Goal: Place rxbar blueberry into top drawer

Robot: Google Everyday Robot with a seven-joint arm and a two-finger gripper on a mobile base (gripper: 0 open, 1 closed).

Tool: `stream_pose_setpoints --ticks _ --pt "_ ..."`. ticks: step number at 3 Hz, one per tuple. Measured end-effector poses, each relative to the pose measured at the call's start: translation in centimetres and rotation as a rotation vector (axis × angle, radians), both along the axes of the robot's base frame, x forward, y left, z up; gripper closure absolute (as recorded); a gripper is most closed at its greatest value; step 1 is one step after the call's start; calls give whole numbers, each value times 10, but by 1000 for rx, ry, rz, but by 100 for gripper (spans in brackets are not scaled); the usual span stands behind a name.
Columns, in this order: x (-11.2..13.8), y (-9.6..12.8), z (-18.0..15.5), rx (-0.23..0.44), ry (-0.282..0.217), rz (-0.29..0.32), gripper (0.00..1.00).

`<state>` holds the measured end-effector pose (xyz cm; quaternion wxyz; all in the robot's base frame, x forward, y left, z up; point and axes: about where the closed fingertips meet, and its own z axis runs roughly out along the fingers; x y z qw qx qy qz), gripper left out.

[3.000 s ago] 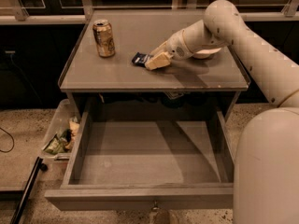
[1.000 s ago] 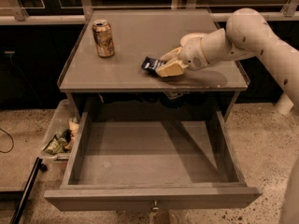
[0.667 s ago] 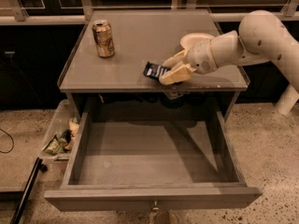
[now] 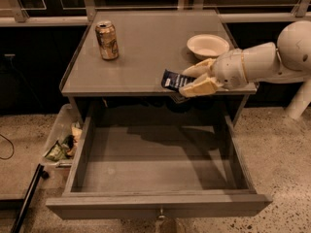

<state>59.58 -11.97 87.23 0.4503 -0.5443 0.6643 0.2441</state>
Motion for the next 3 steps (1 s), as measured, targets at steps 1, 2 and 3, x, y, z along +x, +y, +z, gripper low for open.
stream_pose_setpoints --ticks 1,2,3 --pt "-28 -25 -17 -30 -4 -50 100" --pt "-56 -39 -61 -52 43 -104 100" --pt "-56 -39 -61 -52 43 -104 100"
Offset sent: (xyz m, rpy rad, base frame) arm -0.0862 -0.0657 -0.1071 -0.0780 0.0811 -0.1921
